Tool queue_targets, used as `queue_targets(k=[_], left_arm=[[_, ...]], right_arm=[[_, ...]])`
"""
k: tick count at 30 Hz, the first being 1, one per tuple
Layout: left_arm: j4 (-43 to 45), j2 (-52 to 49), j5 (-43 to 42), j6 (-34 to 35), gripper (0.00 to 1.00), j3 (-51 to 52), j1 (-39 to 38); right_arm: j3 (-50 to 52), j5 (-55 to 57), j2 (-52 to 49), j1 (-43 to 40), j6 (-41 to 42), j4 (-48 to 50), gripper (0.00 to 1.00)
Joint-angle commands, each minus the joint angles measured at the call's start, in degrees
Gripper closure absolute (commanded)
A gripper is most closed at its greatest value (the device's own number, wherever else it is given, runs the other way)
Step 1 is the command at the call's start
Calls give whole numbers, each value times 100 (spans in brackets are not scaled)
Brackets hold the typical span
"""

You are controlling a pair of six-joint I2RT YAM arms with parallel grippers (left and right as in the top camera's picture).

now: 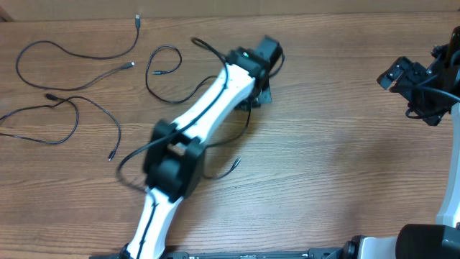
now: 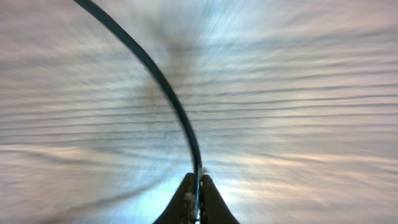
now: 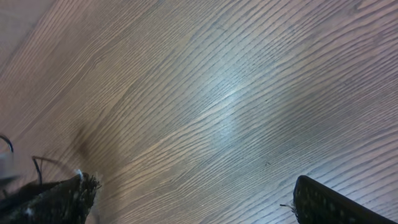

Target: Untangle cables

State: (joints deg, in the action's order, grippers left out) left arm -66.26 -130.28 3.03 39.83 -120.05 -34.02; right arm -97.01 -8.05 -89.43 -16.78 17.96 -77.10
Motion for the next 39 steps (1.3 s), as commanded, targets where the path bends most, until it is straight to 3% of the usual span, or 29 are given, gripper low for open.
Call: queue_targets(k=[1, 10, 14, 20, 22, 24, 25, 31, 39], left_arm=[[-42, 1182, 236, -354, 96, -225, 37], [-256, 2286, 470, -369, 96, -225, 210], [-273, 2245, 476, -363, 95, -195, 306], [-44, 1679, 487, -24, 83, -168, 321], [63, 1392, 487, 173, 71, -168, 321], [164, 1104, 479, 385, 33, -168, 321], [234, 944, 444, 476, 28, -168, 323], [791, 203, 400, 518, 11, -168, 326], [1392, -586, 645, 570, 2, -168, 358]], right_arm=[[-46, 35, -9, -2, -17, 28, 0], [-46, 35, -9, -2, -17, 28, 0], [-48, 35, -9, -2, -17, 28, 0], [-46, 35, -9, -2, -17, 28, 0], [-46, 35, -9, -2, -17, 28, 0], [-46, 35, -9, -2, -17, 28, 0], [-46, 35, -9, -2, -17, 28, 0], [-46, 35, -9, -2, -17, 28, 0], [-46, 35, -9, -2, -17, 28, 0]])
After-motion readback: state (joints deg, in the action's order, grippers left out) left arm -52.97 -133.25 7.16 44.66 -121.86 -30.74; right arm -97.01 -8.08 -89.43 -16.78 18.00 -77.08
